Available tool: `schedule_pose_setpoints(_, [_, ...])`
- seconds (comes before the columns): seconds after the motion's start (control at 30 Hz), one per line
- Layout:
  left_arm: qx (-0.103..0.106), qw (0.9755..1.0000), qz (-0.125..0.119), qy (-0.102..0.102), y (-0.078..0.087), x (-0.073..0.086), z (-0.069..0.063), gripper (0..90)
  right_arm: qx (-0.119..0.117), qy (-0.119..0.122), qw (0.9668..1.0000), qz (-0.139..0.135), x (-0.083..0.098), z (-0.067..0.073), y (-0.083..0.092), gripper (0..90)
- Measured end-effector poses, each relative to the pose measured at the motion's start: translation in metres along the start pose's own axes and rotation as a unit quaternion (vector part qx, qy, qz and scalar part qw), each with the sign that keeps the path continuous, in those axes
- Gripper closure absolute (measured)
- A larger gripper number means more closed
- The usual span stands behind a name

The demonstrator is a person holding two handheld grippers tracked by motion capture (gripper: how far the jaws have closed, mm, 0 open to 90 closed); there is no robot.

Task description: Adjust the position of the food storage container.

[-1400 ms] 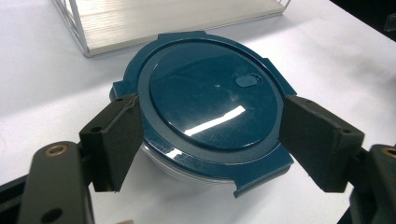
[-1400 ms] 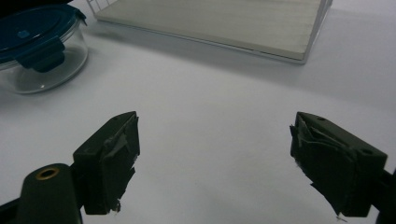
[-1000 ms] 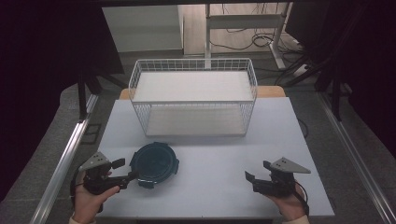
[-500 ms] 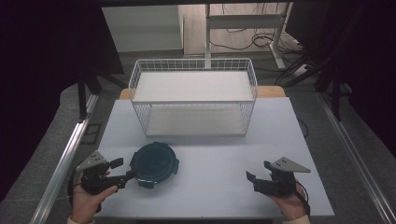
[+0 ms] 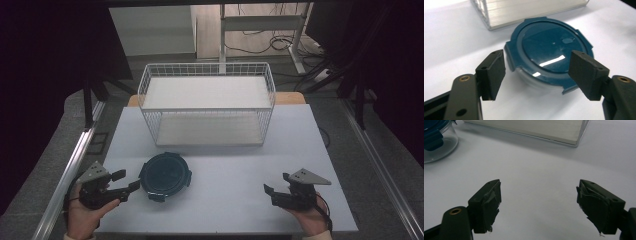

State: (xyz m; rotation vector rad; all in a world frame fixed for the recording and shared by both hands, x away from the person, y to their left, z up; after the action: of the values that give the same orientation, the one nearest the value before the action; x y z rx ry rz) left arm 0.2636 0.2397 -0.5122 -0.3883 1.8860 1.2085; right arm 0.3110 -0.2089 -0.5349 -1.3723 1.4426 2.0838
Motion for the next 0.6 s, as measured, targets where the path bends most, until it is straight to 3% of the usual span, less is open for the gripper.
schedule_pose_setpoints(0.23, [-0.022,0.9994,0.026,-0.009,0.005,0.011,0.014,47.1,0.002,0.002,1.0000,0.002,0.001,0.000,-0.001,19.3])
schedule_pose_setpoints(0.3, [-0.028,0.9986,0.042,-0.012,0.002,0.016,0.017,60.5,0.004,0.003,1.0000,0.003,0.001,-0.001,-0.001,19.2])
schedule_pose_setpoints(0.4, [-0.036,0.9977,0.055,-0.015,-0.001,0.020,0.020,72.5,0.005,0.004,1.0000,0.004,0.001,-0.001,-0.001,19.2])
schedule_pose_setpoints(0.43, [-0.038,0.9973,0.061,-0.018,-0.003,0.022,0.021,72.5,0.007,0.005,1.0000,0.004,0.001,-0.002,-0.001,19.3])
schedule_pose_setpoints(0.5, [-0.043,0.9964,0.071,-0.016,-0.008,0.027,0.026,84.4,0.010,0.006,0.9999,0.006,0.002,-0.002,-0.002,19.3])
schedule_pose_setpoints(0.6, [-0.047,0.9959,0.077,-0.015,-0.011,0.029,0.029,90.0,0.011,0.006,0.9999,0.007,0.002,-0.003,-0.002,19.3])
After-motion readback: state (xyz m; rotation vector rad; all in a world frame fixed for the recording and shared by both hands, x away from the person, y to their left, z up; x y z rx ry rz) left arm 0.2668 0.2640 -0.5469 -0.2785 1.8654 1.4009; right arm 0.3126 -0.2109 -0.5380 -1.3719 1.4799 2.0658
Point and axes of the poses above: each handheld gripper's, and its own axes: y roughly backward along the jaws, x roughly out of its underside, z roughly to its left, the point moved 9 cm from there along -y, roughly forward along the jaws, and after that the axes turned 1 degree about z, right-handed, at the moved point
